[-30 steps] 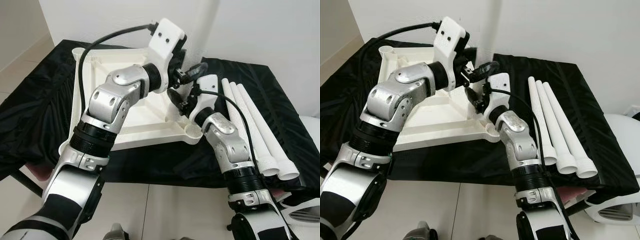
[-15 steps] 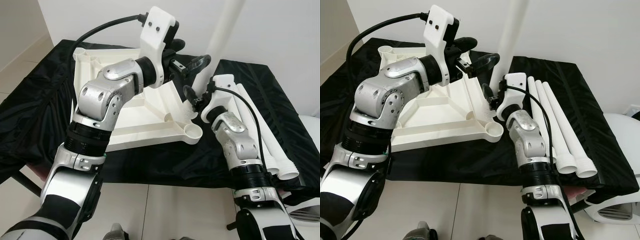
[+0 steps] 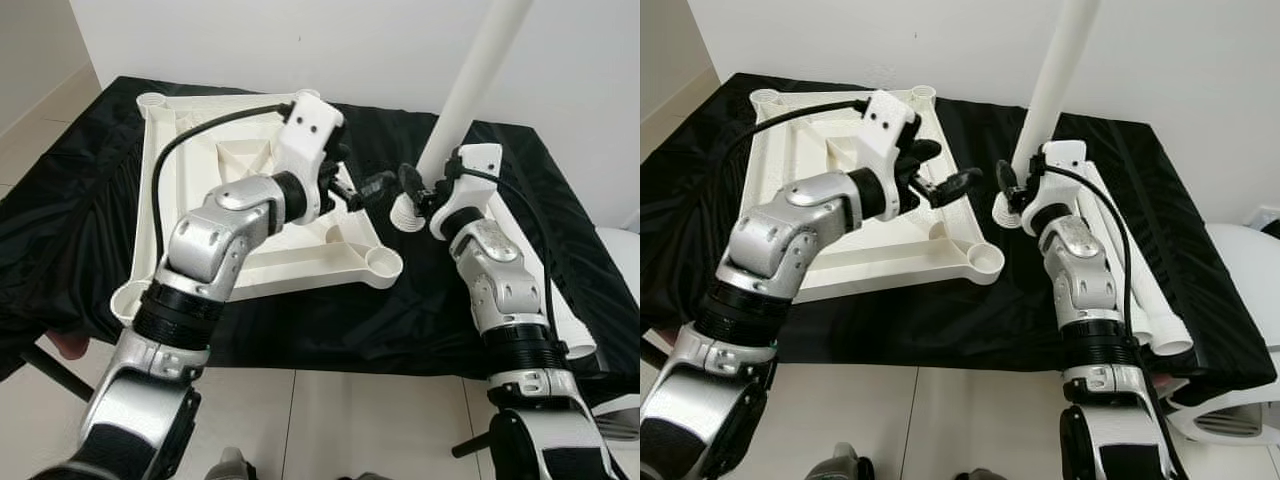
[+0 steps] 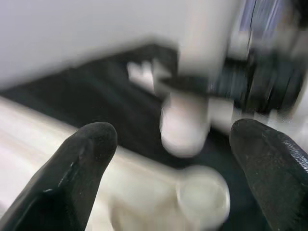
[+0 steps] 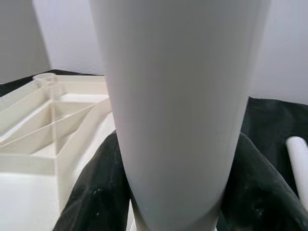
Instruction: Building children table
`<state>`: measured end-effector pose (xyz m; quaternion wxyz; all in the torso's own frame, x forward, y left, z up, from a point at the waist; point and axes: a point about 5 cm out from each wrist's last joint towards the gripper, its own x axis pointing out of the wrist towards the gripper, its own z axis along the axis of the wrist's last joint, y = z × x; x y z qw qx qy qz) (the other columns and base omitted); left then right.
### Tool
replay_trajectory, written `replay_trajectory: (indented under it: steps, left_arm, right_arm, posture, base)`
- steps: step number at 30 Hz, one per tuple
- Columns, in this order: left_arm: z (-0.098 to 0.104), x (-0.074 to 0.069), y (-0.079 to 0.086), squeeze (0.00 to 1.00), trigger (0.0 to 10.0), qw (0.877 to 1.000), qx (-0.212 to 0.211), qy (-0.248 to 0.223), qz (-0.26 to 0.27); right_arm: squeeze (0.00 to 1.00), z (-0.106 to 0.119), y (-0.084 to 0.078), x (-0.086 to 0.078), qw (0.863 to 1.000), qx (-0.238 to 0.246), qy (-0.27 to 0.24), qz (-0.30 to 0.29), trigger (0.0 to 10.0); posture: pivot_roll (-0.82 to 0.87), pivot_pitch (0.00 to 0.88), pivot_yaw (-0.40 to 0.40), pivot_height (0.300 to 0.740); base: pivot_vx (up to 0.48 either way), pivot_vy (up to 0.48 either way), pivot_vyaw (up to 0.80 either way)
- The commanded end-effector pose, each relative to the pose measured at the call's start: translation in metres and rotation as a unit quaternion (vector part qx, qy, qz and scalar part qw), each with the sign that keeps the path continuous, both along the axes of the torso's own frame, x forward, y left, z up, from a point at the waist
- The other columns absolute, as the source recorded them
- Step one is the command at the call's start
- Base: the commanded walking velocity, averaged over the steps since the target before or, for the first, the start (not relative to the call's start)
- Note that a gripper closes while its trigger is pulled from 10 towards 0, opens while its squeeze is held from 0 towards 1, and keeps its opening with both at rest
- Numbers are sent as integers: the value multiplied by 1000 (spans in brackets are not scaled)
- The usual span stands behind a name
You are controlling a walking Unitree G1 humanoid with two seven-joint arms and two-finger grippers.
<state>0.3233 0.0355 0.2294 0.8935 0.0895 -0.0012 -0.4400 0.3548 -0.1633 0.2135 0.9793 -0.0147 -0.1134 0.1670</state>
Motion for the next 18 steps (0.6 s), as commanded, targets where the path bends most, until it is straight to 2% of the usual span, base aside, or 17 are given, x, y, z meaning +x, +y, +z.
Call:
replay_trajectory:
  steps: [1,6,8,15,18]
  left_arm:
    - [-10,-1,-5,0,10000,1000,28,0,4]
    - [-28,-3,-9,0,10000,998,56,7,4]
    - [-41,-4,-10,0,10000,997,80,6,6]
    - [-60,-6,-8,0,10000,993,118,1,5]
    - [-85,-11,-4,0,10000,988,156,6,-11]
  right_arm:
    - [0,3,0,-4,1000,-3,-15,19,10000]
    - [0,0,3,-14,997,-13,-28,67,10000]
    - [0,-2,0,-20,995,-4,-31,90,10000]
    - [0,-5,-6,-26,994,8,-33,104,10000]
    - [0,-7,-16,-26,995,7,-33,93,10000]
  posture:
    - [-14,71,-66,740]
    - [-22,70,-62,740]
    - [-34,71,-53,740]
    - [-40,72,-49,740]
    - [-41,68,-45,740]
  base:
    - [0,0,0]
    - [0,0,0]
    - [0,0,0]
    - [0,0,0]
    - [0,0,0]
